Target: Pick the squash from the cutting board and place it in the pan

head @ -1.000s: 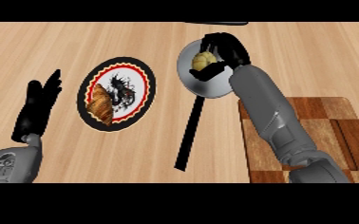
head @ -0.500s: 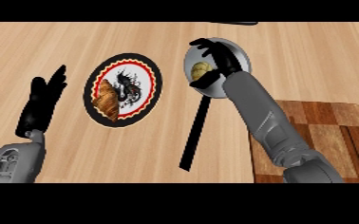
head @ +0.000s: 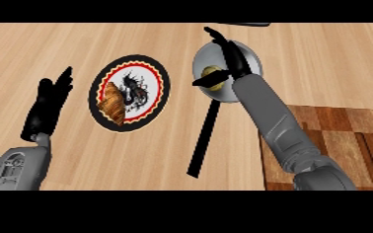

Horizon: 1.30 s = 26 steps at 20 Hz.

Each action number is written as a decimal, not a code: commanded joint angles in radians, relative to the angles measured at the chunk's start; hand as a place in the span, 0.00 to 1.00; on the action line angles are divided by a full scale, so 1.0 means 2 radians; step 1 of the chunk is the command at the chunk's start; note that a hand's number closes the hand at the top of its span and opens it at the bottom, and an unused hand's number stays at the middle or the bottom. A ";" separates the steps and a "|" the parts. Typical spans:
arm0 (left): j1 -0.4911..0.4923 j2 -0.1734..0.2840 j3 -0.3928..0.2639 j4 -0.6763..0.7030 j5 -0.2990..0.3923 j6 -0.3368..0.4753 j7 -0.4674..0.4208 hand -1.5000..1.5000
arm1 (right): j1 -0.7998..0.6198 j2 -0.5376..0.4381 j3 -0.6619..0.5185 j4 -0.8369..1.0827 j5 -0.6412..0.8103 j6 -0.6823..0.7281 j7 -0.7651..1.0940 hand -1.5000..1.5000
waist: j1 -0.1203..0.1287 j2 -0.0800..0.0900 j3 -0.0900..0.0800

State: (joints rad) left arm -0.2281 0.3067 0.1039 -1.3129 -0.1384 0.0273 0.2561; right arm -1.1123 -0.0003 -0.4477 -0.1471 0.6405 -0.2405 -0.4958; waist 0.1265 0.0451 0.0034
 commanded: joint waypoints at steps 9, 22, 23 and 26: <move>0.014 -0.008 0.005 0.009 -0.007 0.014 -0.013 0.50 | -0.013 -0.062 -0.060 -0.013 -0.063 -0.002 -0.004 0.00 | -0.023 -0.005 -0.001; 0.041 0.005 0.024 0.005 0.000 0.006 -0.025 0.50 | 0.053 -0.237 -0.089 -0.011 -0.102 0.185 -0.032 0.00 | -0.041 -0.012 -0.001; 0.038 0.011 0.030 -0.007 0.008 0.001 -0.007 0.50 | 0.070 -0.281 -0.089 -0.012 -0.101 0.234 -0.050 0.00 | -0.041 -0.011 0.000; 0.020 0.021 0.038 0.018 0.012 -0.010 -0.017 0.50 | 0.077 -0.292 -0.086 -0.010 -0.102 0.257 -0.052 0.00 | -0.042 -0.011 0.000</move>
State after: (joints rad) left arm -0.1727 0.3240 0.1591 -1.2968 -0.1304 0.0335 0.2285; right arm -0.9923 -0.5041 -0.6233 -0.1696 0.4402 0.1718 -0.5795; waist 0.0451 0.0233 0.0028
